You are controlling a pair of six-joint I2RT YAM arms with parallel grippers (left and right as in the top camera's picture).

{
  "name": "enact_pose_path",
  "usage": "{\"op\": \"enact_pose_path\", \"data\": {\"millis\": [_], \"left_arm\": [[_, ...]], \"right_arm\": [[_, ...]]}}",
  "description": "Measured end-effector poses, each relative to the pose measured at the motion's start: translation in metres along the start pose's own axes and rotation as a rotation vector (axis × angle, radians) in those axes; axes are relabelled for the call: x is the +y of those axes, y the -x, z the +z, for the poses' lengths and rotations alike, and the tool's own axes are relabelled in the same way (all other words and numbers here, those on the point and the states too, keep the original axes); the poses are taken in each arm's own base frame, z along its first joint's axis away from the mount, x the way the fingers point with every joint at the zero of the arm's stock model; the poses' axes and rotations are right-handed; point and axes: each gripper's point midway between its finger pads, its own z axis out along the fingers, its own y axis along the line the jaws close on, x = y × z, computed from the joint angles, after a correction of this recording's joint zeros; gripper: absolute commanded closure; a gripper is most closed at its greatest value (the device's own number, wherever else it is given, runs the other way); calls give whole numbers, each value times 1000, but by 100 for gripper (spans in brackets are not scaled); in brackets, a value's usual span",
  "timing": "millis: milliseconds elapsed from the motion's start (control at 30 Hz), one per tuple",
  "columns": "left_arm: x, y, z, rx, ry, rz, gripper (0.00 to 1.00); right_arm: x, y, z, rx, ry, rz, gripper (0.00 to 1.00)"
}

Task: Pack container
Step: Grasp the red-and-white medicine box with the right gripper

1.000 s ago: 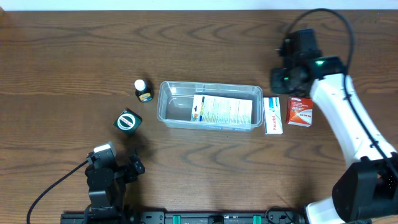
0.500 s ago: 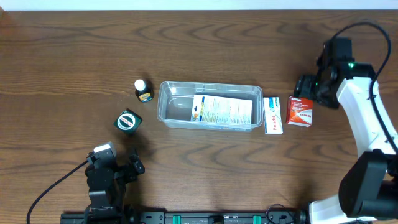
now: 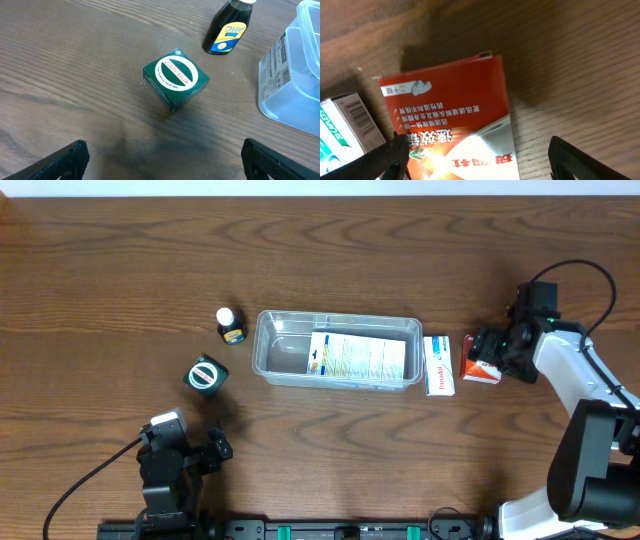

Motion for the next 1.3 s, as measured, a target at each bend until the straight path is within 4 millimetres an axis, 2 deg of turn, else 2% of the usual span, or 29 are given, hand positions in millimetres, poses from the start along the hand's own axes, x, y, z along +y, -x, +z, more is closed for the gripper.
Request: {"op": "enact_pose_path", "data": {"millis": [167,233,367,433,467,500,533,633,900,967,1133,1300], "left_arm": [[0,0,0,0,0,0,2],[0,0,0,0,0,0,2],[0,0,0,0,0,0,2],[0,0,0,0,0,0,2],[0,0,0,0,0,0,2],[0,0,0,0,0,0,2],[0,0,0,0,0,0,2],[0,0,0,0,0,0,2],[0,0,0,0,0,0,2],[0,0,0,0,0,0,2],[0,0,0,0,0,0,2],[0,0,0,0,0,0,2]], "right_arm": [[6,3,6,-32,38,0,43],[7,5,7,-46,47,5,47],[8,7,9,-59,52,6,43],[8,6,10,-61,53,10,33],[8,6,10,-62,54,10,19],[8,5,10,-62,54,12,15],[7,5,11,-61,53,14,16],[8,3,11,-59,61,12,30],[11,3,12,-66,78,14,32],[11,3,12,-66,79,14,31],[10,2,12,-63,79,22,15],[15,-1,13,-53,106,0,13]]}}
